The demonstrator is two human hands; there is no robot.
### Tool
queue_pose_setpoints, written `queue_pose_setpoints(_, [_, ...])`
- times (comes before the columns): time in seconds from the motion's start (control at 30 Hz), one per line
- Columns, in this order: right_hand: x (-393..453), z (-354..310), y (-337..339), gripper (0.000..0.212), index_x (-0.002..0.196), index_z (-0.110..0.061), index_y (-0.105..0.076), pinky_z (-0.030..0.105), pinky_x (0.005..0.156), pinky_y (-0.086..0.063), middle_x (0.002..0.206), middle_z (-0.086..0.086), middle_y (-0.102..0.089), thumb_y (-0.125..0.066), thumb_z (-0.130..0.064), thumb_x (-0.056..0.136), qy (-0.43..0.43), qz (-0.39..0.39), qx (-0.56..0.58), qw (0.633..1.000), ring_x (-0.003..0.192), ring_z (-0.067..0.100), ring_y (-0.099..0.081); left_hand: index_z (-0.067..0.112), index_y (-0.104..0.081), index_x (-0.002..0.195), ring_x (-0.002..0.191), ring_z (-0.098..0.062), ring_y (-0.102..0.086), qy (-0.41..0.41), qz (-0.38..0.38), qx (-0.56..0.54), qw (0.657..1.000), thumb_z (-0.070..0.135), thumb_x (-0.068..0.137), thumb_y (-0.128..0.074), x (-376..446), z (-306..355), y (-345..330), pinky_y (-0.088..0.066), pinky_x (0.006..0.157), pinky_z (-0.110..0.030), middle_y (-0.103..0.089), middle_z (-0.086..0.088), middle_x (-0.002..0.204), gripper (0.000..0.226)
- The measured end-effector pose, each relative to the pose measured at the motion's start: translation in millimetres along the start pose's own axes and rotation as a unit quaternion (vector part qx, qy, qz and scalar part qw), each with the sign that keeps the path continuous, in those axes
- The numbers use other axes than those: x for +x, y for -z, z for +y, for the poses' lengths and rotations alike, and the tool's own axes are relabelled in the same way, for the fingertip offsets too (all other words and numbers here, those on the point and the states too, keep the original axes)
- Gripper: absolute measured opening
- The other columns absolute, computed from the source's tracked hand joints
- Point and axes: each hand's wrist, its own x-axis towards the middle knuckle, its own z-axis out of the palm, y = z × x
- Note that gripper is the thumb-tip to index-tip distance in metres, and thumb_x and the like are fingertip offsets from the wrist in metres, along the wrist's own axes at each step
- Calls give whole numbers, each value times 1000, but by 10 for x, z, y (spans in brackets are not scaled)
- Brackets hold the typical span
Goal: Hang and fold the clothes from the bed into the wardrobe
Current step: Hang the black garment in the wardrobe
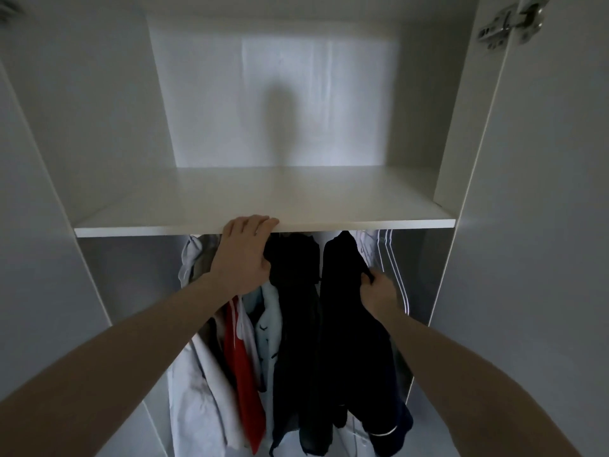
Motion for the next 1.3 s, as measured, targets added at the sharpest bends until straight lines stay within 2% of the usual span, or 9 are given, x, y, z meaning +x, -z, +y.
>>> queue_pose_setpoints(0.3, [486,-159,-373,21,95,-4,-57,34,72,-36,88,11,-57,-43,-15,106,10,-66,-34,997,82,30,-54,22,-46,142,125,-29,-46,9,50,8,999,22,63,-60,66,-84,-297,-32,109,-43,-48,-1,139,80])
queue_pose_setpoints(0.4, [556,-152,-553,21,101,-4,-59,34,73,-40,93,12,-62,-43,-16,106,4,-80,-44,996,87,32,-59,23,-46,142,126,-27,-45,13,57,3,998,25,63,-52,74,-119,-345,-29,109,-40,-46,0,140,79])
queue_pose_setpoints(0.53, [574,-104,-785,24,109,1,-62,37,80,-48,103,17,-66,-45,-14,105,-2,-141,-55,989,95,33,-63,22,-46,141,127,-28,-45,17,63,-1,998,22,63,-49,87,-121,-387,-29,110,-41,-46,-1,141,78])
queue_pose_setpoints(0.67, [617,-162,-923,30,128,-4,-61,30,83,-48,122,15,-67,-46,-18,105,-13,-204,-107,973,110,32,-65,21,-45,141,128,-30,-44,32,48,0,998,24,64,-45,99,-86,-377,-30,112,-45,-46,-2,142,77])
queue_pose_setpoints(0.73, [623,-161,-963,32,130,-6,-60,29,83,-48,125,14,-66,-46,-21,106,-23,-212,-123,969,111,32,-65,20,-45,140,128,-30,-44,33,45,-4,998,24,64,-43,93,-70,-360,-31,112,-46,-47,-3,142,77])
queue_pose_setpoints(0.93, [461,-99,-1008,31,122,-7,-63,36,88,-53,117,11,-68,-52,-28,103,-41,-84,-70,993,108,33,-67,18,-48,139,129,-33,-44,35,33,-12,999,18,61,-54,83,-51,-296,-33,111,-49,-49,-6,143,79])
queue_pose_setpoints(1.03, [311,4,-987,33,119,-8,-67,42,92,-55,112,11,-69,-51,-31,103,-19,-84,-71,994,107,33,-66,16,-49,139,131,-35,-45,41,23,-7,999,18,61,-53,81,-26,-278,-33,112,-51,-49,-8,143,78])
queue_pose_setpoints(1.17, [169,112,-872,38,131,-16,-65,41,102,-49,126,4,-65,-50,-38,104,-24,-50,-56,997,116,27,-61,15,-49,140,133,-37,-43,60,21,1,998,23,67,-44,67,14,-299,-29,116,-53,-47,-10,144,73])
queue_pose_setpoints(1.3, [150,251,-637,34,133,-19,-60,38,89,-52,133,0,-57,-57,-28,101,-29,46,-37,998,107,27,-66,14,-50,136,133,-38,-43,77,55,-15,995,21,66,-46,98,39,-408,-26,117,-55,-49,-11,141,70])
